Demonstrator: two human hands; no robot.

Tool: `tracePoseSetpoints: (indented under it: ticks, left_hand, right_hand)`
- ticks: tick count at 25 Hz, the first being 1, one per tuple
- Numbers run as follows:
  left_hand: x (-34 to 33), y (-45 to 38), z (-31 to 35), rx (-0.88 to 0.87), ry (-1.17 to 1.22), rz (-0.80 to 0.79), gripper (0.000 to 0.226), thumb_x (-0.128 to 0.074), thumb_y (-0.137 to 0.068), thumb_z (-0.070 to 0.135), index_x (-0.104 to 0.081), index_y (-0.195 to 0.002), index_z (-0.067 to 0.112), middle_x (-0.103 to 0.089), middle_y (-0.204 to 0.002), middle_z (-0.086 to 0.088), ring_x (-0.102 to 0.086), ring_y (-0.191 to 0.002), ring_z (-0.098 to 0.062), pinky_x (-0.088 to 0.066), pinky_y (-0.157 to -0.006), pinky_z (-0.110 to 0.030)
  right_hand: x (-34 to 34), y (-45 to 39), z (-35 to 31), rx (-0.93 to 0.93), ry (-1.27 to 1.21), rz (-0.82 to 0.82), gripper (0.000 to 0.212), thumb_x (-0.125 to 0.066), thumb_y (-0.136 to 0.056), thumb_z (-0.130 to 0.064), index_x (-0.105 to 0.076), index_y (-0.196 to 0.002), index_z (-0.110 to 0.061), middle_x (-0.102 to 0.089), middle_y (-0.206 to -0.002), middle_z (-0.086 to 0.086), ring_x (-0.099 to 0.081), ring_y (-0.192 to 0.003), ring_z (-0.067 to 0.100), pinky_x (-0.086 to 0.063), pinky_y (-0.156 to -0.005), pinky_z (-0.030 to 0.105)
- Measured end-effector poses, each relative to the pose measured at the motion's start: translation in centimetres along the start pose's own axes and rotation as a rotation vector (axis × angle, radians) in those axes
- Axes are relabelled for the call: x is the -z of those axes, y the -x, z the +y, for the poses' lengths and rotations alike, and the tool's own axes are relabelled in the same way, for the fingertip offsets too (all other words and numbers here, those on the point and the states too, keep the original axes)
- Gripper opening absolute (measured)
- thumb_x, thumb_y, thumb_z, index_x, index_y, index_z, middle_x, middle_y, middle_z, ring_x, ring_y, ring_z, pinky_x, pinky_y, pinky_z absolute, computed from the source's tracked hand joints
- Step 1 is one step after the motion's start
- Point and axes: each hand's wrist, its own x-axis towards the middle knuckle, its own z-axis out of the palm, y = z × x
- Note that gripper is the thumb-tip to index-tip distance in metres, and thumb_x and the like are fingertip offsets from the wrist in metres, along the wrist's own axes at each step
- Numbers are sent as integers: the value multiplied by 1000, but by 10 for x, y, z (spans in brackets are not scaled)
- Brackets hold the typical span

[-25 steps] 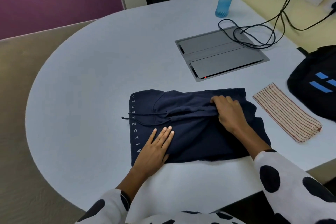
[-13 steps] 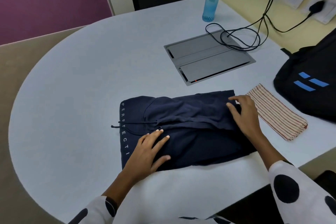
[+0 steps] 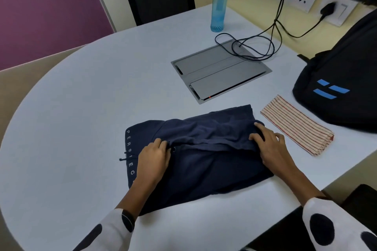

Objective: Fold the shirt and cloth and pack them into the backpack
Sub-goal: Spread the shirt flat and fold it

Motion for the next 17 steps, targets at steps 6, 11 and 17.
tracePoseSetpoints:
  ticks: [6, 11, 17]
  left_hand:
    - [14, -12, 40, -139, 197, 13, 30, -44, -93, 34, -63, -109, 17, -59, -90, 2, -56, -47, -15, -42, -37, -27]
    - [22, -29, 59, -170, 119, -43, 57, -45, -85, 64, -65, -111, 18, -61, -102, -1, -60, -89, -22, -48, -76, -37]
    - [89, -105, 120, -52, 796, -251, 62, -71, -76, 50, -54, -128, 20, -63, -117, 3, -57, -107, -13, -41, -96, -33]
  right_hand:
    - [21, -12, -4, -218, -651, 186, 27, -69, -78, 4, -67, -97, -14, -62, -120, 5, -56, -111, 25, -45, -95, 40]
    - [81, -44, -22, -375, -1029, 183, 11, -64, -88, -14, -68, -96, -22, -68, -89, -4, -61, -86, 11, -50, -82, 30]
    - [137, -78, -65, -85, -1106, 129, 10, -67, -87, -19, -71, -94, -13, -71, -88, 3, -66, -85, 20, -51, -80, 35]
